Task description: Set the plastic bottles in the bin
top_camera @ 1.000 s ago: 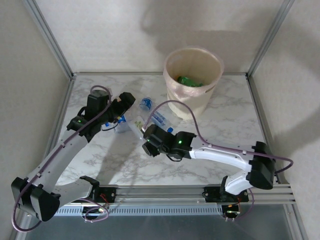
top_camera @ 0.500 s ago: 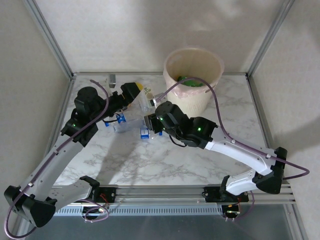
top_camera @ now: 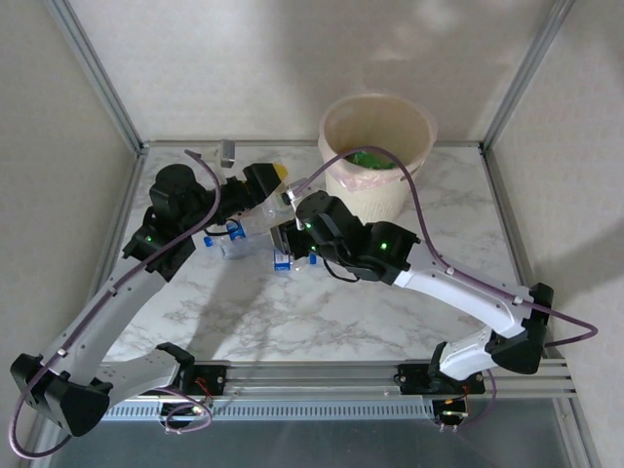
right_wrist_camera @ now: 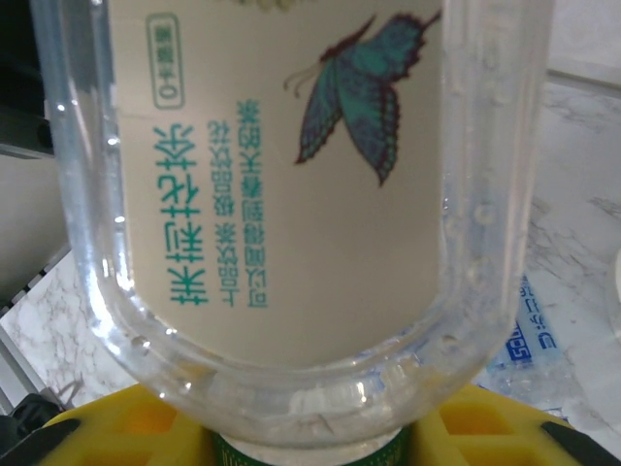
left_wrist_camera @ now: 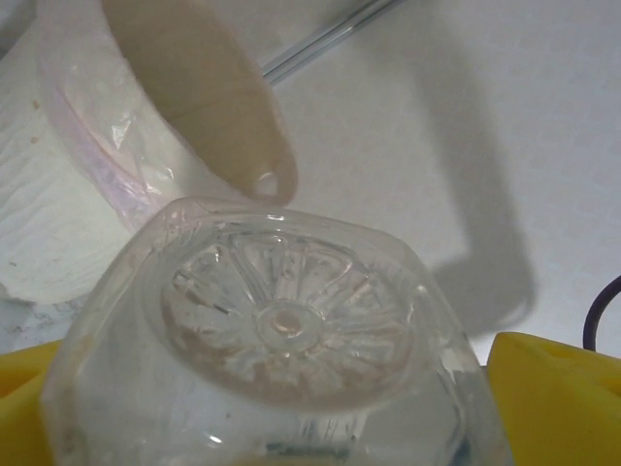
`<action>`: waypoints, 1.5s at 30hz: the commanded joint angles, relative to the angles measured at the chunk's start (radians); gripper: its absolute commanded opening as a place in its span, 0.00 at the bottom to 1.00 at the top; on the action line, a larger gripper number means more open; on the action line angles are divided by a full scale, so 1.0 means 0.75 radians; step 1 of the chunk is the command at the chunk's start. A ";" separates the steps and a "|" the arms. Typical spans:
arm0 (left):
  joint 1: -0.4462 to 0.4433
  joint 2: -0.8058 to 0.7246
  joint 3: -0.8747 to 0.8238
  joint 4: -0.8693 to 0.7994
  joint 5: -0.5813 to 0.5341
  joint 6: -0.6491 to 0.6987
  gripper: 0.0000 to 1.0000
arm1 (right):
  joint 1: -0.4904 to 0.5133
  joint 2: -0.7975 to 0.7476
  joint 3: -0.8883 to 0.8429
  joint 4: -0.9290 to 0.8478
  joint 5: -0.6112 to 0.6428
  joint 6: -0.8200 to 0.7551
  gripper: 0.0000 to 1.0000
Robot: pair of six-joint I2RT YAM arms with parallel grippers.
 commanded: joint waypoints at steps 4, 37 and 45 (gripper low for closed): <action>-0.010 0.012 0.034 0.062 0.048 0.032 0.84 | 0.013 0.011 0.078 -0.021 -0.003 -0.016 0.30; -0.002 0.047 -0.011 0.421 0.131 -0.197 0.59 | -0.394 -0.347 -0.260 0.253 -0.867 0.221 0.79; -0.004 0.041 -0.009 0.512 0.177 -0.248 0.59 | -0.405 -0.320 -0.247 0.318 -0.969 0.238 0.69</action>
